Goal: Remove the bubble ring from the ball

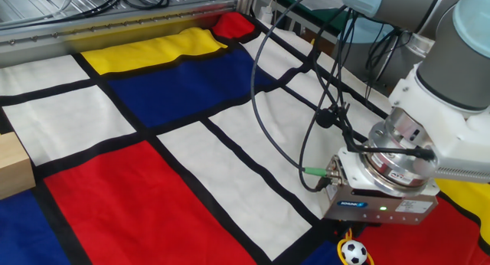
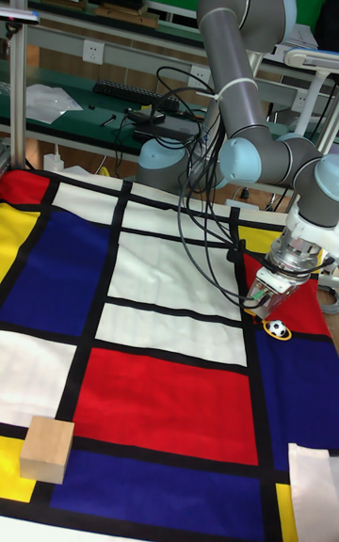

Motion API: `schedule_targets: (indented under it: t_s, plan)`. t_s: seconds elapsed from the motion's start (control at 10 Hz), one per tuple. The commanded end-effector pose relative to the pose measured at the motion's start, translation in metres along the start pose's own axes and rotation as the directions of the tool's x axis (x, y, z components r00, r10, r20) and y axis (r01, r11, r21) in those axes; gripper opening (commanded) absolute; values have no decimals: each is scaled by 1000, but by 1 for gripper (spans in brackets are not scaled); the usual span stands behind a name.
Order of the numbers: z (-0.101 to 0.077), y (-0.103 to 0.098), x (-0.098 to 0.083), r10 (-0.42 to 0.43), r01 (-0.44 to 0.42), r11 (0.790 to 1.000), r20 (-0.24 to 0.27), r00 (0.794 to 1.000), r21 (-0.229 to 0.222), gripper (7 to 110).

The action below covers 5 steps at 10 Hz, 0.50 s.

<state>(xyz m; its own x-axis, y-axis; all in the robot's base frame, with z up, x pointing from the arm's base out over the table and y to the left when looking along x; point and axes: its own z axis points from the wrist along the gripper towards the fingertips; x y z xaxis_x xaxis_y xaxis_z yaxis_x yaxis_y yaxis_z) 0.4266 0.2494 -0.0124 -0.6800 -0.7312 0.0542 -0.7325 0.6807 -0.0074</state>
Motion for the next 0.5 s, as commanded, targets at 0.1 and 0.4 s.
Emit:
schedule_targets:
  t_s: [0.1, 0.4]
  plan:
    - [-1, 1, 0, 24, -24, 1000, -3, 1000, -5, 7]
    - [-2, 6, -5, 30, -29, 999, 10, 1000, -24, 7]
